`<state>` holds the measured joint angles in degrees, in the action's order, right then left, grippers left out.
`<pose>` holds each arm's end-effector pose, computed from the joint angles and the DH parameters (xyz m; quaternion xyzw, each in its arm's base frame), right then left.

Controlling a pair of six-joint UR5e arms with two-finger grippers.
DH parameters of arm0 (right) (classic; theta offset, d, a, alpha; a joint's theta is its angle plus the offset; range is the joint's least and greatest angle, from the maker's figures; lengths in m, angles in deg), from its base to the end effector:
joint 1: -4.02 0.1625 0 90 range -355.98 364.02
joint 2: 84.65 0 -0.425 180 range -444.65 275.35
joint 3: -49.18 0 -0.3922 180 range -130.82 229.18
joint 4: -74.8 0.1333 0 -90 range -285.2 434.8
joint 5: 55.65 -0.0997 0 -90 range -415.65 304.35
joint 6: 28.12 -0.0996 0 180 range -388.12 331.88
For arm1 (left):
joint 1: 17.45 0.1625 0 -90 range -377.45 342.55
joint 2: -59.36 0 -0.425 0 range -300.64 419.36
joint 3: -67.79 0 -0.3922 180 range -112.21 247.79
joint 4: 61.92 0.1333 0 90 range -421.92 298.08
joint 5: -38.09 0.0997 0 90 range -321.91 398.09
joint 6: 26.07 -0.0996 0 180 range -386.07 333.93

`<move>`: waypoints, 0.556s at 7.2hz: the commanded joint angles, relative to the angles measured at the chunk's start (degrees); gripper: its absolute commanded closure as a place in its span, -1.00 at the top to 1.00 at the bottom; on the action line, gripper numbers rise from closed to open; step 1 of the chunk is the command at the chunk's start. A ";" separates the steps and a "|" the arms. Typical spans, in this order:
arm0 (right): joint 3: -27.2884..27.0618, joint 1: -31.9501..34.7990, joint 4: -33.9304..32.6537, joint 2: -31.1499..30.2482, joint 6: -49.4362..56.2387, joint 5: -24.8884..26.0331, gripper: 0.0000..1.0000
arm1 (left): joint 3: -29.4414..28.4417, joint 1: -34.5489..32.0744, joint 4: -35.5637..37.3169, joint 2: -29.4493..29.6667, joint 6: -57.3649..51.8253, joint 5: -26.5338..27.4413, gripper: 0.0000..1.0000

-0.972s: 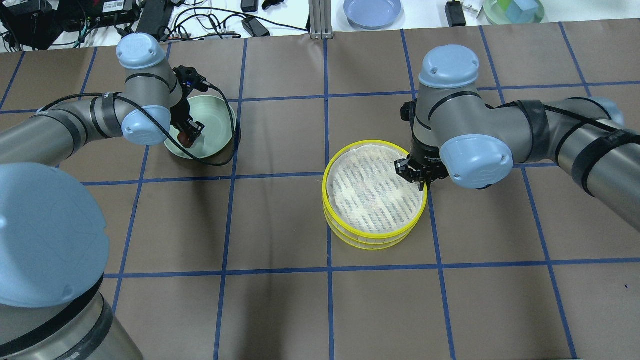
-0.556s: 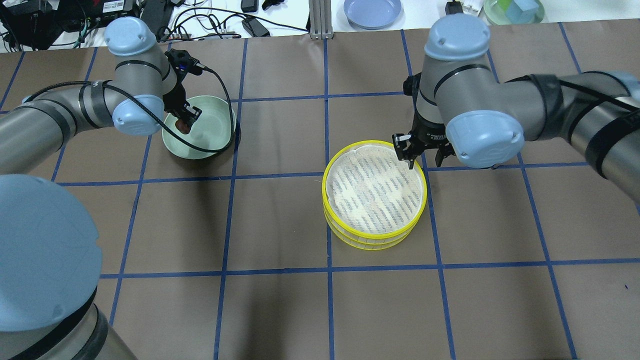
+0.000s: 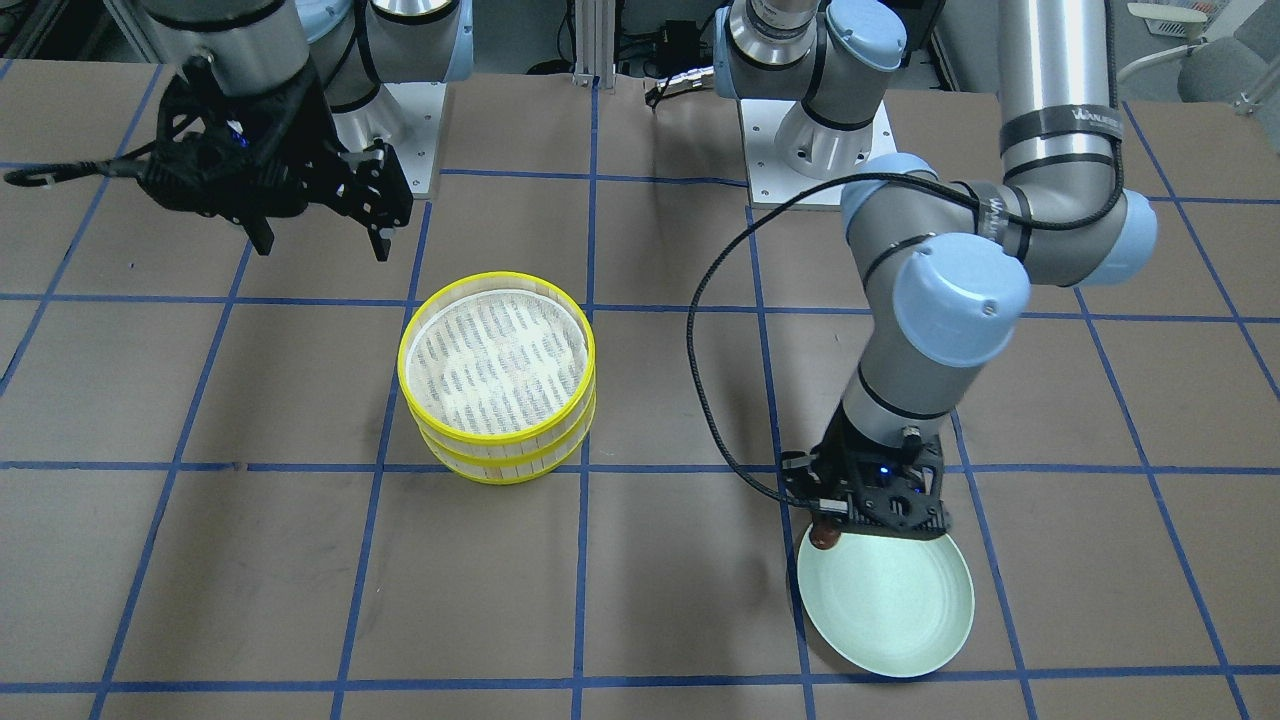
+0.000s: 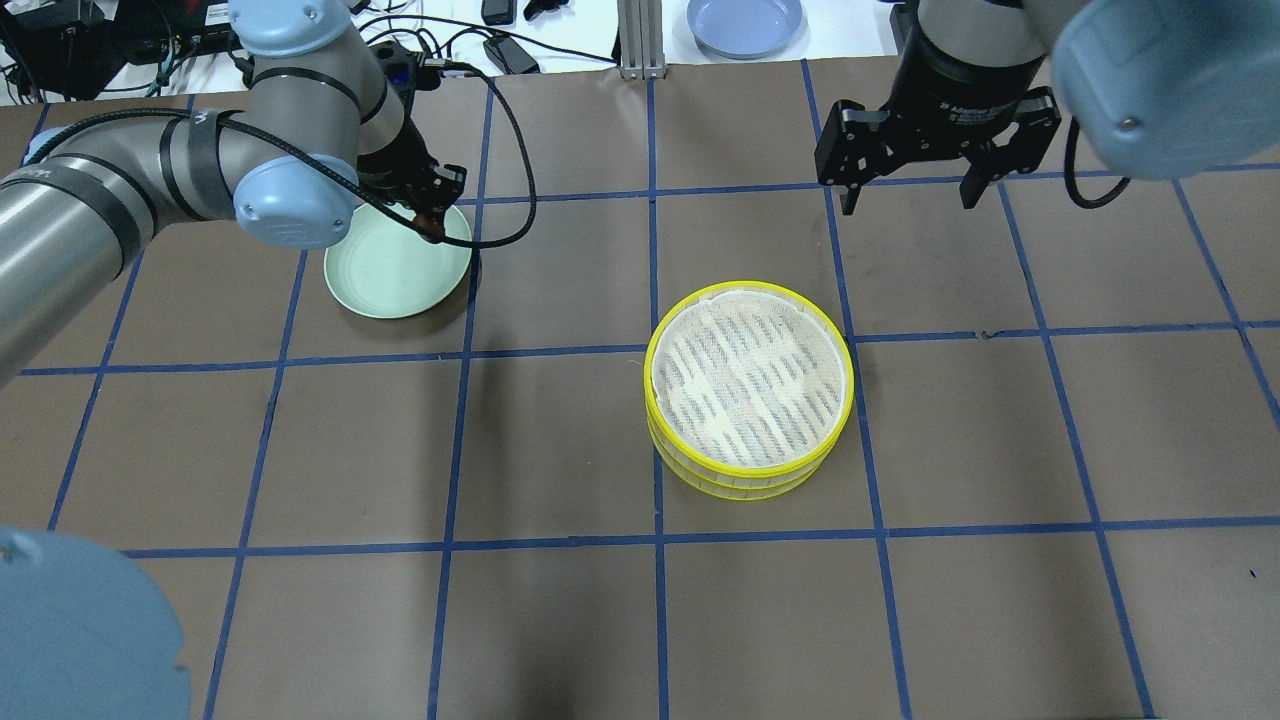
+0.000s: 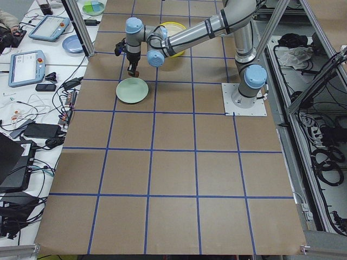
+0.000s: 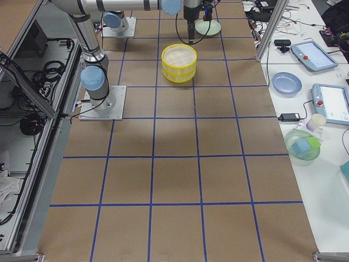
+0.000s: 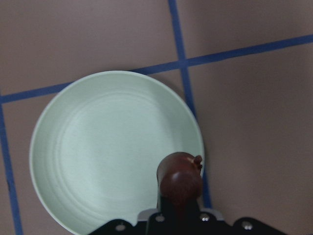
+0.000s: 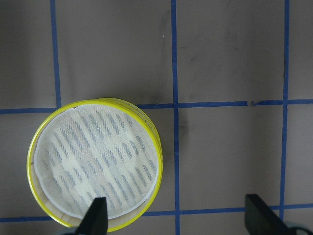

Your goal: Stack buns with steamer

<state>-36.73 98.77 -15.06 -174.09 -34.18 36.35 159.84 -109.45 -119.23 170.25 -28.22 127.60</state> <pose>0.1709 -0.4885 0.5182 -0.0119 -0.9993 0.0311 0.0146 -0.1560 -0.6228 0.3254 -0.0364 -0.9957 0.0850 0.0041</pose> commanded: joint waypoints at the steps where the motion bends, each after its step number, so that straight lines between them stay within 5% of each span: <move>1: 0.57 -0.10 1.10 -1.00 -0.45 -0.42 1.00 | 0.32 -8.16 -4.64 -4.27 20.68 -6.24 -1.00; 4: 0.13 -0.18 1.10 -0.91 -0.62 -0.42 1.00 | 2.68 -15.73 -5.01 -4.72 37.62 -16.61 -1.00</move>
<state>-36.44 98.65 -13.93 -175.04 -34.77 35.93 161.28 -122.42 -124.06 165.66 3.68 115.17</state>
